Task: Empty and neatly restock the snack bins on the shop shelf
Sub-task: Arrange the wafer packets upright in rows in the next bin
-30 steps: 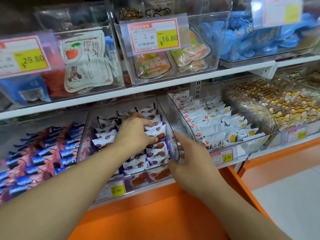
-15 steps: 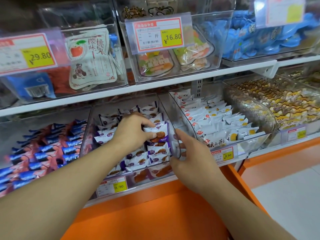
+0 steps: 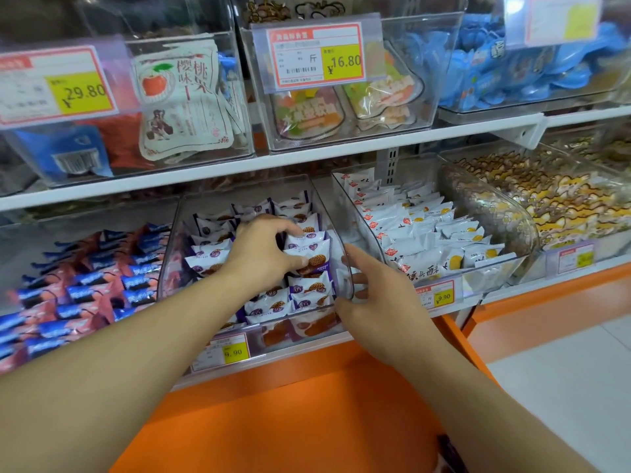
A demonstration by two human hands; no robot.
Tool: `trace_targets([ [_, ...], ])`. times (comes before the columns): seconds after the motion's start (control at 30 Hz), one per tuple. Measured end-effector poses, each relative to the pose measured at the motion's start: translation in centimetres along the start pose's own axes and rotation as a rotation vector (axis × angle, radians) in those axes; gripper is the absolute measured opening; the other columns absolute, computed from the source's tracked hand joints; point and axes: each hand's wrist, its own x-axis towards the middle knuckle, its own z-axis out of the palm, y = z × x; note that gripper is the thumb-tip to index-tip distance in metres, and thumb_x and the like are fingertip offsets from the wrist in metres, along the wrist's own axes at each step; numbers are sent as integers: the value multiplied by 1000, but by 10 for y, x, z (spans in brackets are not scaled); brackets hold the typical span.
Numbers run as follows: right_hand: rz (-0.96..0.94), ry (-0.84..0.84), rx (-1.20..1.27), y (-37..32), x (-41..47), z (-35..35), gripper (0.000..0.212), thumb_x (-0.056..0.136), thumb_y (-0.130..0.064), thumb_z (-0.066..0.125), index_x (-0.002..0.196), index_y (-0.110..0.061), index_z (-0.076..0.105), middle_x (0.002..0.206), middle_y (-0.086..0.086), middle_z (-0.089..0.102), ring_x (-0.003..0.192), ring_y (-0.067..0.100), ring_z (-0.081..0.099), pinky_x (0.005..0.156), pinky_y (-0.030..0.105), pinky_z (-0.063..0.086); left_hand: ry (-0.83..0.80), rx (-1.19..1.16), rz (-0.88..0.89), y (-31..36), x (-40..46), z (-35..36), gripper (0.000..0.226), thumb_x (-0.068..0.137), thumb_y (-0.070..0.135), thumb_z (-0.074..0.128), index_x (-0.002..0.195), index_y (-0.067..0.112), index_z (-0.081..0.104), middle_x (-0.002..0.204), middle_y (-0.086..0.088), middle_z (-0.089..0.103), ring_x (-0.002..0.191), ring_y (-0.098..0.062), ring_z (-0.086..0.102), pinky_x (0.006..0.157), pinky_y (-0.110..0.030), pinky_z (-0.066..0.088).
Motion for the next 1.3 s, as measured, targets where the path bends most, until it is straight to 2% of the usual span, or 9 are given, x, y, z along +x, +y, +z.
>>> trace_targets([
  [0.13, 31, -6, -26, 4, 0, -2, 49, 95, -14, 69, 136, -38, 58, 117, -15, 67, 102, 4, 67, 75, 16, 60, 14, 25, 66, 5, -18, -12, 51, 76, 41, 90, 123, 40, 69, 138, 13, 57, 138, -23, 45, 116, -43, 39],
  [0.23, 74, 1, -82, 3, -4, -6, 64, 93, -21, 73, 151, -37, 48, 140, -13, 59, 125, 10, 59, 100, 33, 57, 65, 29, 121, 15, -47, -26, 50, 80, 42, 87, 127, 41, 68, 137, 20, 52, 137, -16, 39, 111, -30, 31],
  [0.37, 50, -13, -131, -10, -14, -25, 46, 90, -21, 75, 133, -33, 63, 124, -17, 67, 105, 2, 66, 97, 36, 58, 71, -271, 188, 31, -108, -43, 34, 82, 35, 86, 114, 37, 73, 121, 21, 64, 106, -3, 64, 88, -28, 57],
  [0.53, 138, -435, -217, 6, -32, -58, 26, 90, -11, 76, 108, -29, 79, 101, -15, 78, 89, -1, 72, 87, 28, 60, -292, -520, 82, 11, -189, 9, 17, 83, 22, 86, 95, 29, 76, 96, 17, 74, 87, -10, 70, 79, -32, 58],
  [0.7, 357, -806, -478, 115, -61, -15, 54, 91, -19, 79, 140, -34, 62, 135, -10, 63, 115, 9, 65, 94, 25, 53, -600, -279, -34, -51, -229, 133, 22, 85, 29, 84, 99, 36, 68, 102, 16, 70, 88, 0, 67, 72, -17, 51],
  [0.83, 305, -963, -773, 213, -89, 19, 76, 89, -27, 81, 156, -33, 45, 160, -3, 42, 146, 18, 41, 106, 10, 31, -788, -232, -18, -78, -244, 214, 32, 88, 33, 81, 117, 36, 68, 115, 7, 63, 97, -6, 62, 86, -28, 51],
  [0.93, 419, -1092, -940, 262, -96, 32, 89, 88, -37, 83, 161, -38, 32, 171, 1, 10, 157, 26, 17, 122, 33, 34, -890, -161, 8, -83, -247, 245, 42, 93, 42, 73, 132, 39, 60, 128, 15, 55, 114, -7, 58, 96, -37, 53],
  [1.07, 460, -1123, -977, 297, -100, 42, 76, 89, -16, 82, 151, -42, 46, 172, -2, -1, 153, 31, 28, 112, 40, 48, -955, -114, 67, -85, -247, 272, 43, 92, 34, 72, 133, 37, 59, 130, 13, 54, 118, -8, 54, 94, -32, 50],
  [1.3, 465, -1003, -772, 294, -95, 38, 41, 89, -19, 82, 125, -31, 67, 123, -12, 46, 113, 12, 52, 87, 27, 50, -897, -297, -132, -97, -245, 281, 33, 90, 39, 76, 121, 39, 65, 122, 14, 62, 105, -2, 61, 89, -35, 57],
])
